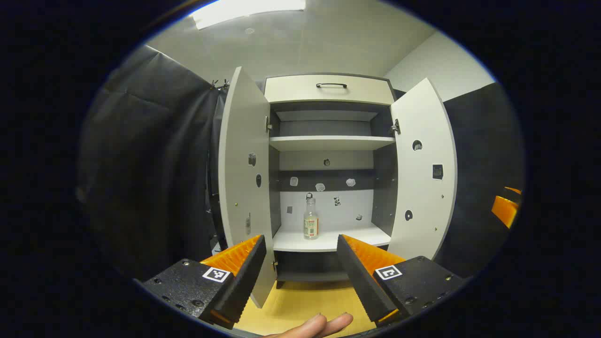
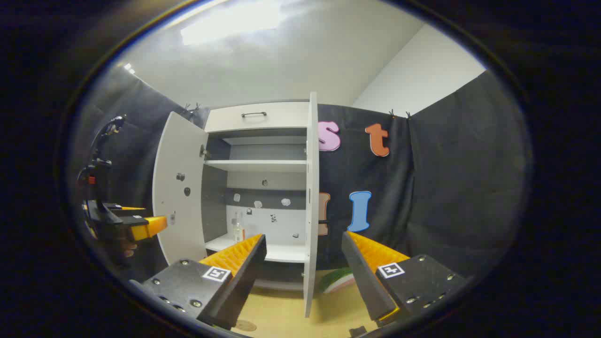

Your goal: Grasp the bottle in the cabinet with the left hand and place it on the coaster, then close the right door with the right hand and the left door with the left hand.

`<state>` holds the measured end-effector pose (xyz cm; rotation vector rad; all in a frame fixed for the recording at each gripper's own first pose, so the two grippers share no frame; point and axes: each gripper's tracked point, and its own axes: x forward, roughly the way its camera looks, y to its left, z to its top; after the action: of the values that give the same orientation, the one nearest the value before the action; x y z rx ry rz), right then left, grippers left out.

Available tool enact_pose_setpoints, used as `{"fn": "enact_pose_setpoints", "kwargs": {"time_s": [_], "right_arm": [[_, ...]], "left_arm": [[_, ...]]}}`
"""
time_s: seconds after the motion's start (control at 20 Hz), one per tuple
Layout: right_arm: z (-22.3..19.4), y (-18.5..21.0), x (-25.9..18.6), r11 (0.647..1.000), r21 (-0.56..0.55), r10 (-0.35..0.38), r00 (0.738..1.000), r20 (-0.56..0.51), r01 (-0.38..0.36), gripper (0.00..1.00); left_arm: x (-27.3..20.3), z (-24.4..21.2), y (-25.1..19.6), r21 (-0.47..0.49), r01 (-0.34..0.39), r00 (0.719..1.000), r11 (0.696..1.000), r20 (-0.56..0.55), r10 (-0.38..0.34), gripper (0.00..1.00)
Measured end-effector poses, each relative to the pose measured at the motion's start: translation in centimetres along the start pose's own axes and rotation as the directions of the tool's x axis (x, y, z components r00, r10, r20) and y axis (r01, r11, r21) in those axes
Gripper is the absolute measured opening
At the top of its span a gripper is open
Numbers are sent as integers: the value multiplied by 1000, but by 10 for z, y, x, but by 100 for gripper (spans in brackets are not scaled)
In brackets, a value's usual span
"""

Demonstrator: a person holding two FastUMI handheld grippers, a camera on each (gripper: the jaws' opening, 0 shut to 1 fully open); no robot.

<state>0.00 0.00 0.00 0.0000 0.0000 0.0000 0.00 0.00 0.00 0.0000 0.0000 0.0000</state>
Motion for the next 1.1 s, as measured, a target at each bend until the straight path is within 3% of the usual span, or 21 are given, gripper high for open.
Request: {"fn": "enact_pose_setpoints", "kwargs": {"time_s": [0.2, 0.25, 0.65, 1.1], "right_arm": [[1, 5, 21, 999, 50, -11, 1000, 8, 11, 93], [2, 5, 25, 998, 56, -17, 1000, 10, 17, 98], [0, 6, 49, 998, 22, -63, 997, 44, 62, 98], [1, 9, 75, 997, 3, -82, 995, 52, 82, 98]], "left_arm": [[36, 1, -7, -2, 43, 999, 999, 11, -43, 96], [44, 1, -7, -1, 52, 999, 999, 17, -52, 96], [105, 2, -17, 34, 101, 994, 994, 41, -103, 96], [166, 1, -30, 12, 135, 990, 991, 40, -136, 96]]}}
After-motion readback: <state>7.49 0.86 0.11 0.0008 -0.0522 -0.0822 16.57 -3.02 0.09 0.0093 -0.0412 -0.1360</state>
